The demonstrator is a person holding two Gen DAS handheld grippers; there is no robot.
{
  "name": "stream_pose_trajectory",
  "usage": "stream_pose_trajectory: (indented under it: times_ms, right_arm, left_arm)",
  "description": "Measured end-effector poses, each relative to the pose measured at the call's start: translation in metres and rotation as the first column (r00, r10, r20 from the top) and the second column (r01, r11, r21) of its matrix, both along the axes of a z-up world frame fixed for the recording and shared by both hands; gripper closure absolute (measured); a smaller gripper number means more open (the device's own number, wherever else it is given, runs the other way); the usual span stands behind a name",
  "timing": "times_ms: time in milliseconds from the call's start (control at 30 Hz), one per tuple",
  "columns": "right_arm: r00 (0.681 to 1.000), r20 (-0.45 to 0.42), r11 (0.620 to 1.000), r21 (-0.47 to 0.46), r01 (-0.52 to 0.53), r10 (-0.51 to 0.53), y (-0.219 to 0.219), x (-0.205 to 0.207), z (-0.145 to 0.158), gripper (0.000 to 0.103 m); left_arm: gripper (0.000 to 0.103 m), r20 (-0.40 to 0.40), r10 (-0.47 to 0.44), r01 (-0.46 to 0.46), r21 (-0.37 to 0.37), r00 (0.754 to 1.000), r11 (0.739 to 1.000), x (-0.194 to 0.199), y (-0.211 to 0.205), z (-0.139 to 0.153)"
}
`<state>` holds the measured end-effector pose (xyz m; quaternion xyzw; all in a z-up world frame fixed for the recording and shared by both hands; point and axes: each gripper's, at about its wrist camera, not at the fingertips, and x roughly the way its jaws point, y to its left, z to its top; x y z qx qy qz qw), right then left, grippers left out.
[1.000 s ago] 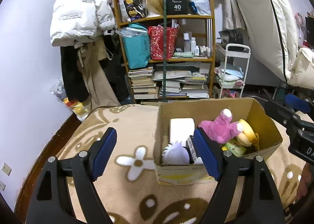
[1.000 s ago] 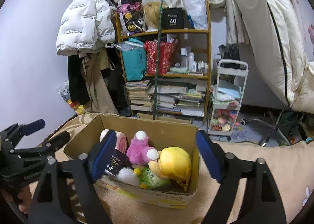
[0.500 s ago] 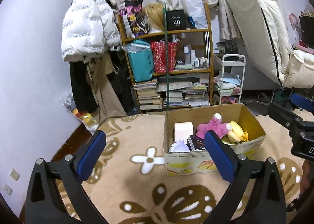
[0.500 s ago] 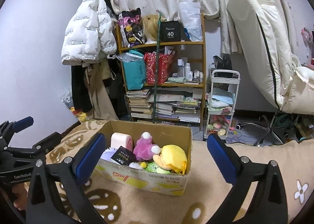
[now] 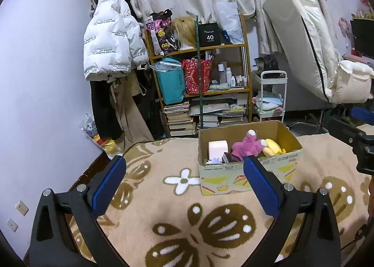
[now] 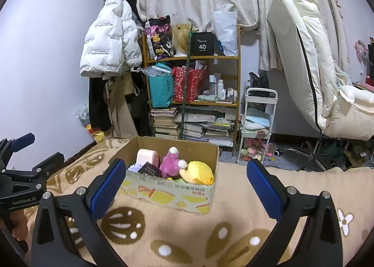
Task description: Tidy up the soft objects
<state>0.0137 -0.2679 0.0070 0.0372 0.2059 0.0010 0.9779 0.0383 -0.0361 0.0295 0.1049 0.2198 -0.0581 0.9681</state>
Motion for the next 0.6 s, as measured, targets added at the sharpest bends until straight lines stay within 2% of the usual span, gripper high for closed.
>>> stream_pose_trajectory:
  times_ms: [333,600]
  right_arm:
    - [1.0,-0.007,0.999,0.032,0.021,-0.02,-0.008,-0.024,-0.006,0.0]
    - [0.998,-0.023,0.998,0.045,0.054,-0.053,-0.019,-0.02,-0.017,0.0]
  left_arm:
    - [0.004,-0.002,0.016,-0.016,-0.012,1.0,1.0,-0.02,0.012,-0.003]
    - [0.004,-0.022,0.024,-0.025,-0.019,0.999,1.0,-0.014,0.014,-0.011]
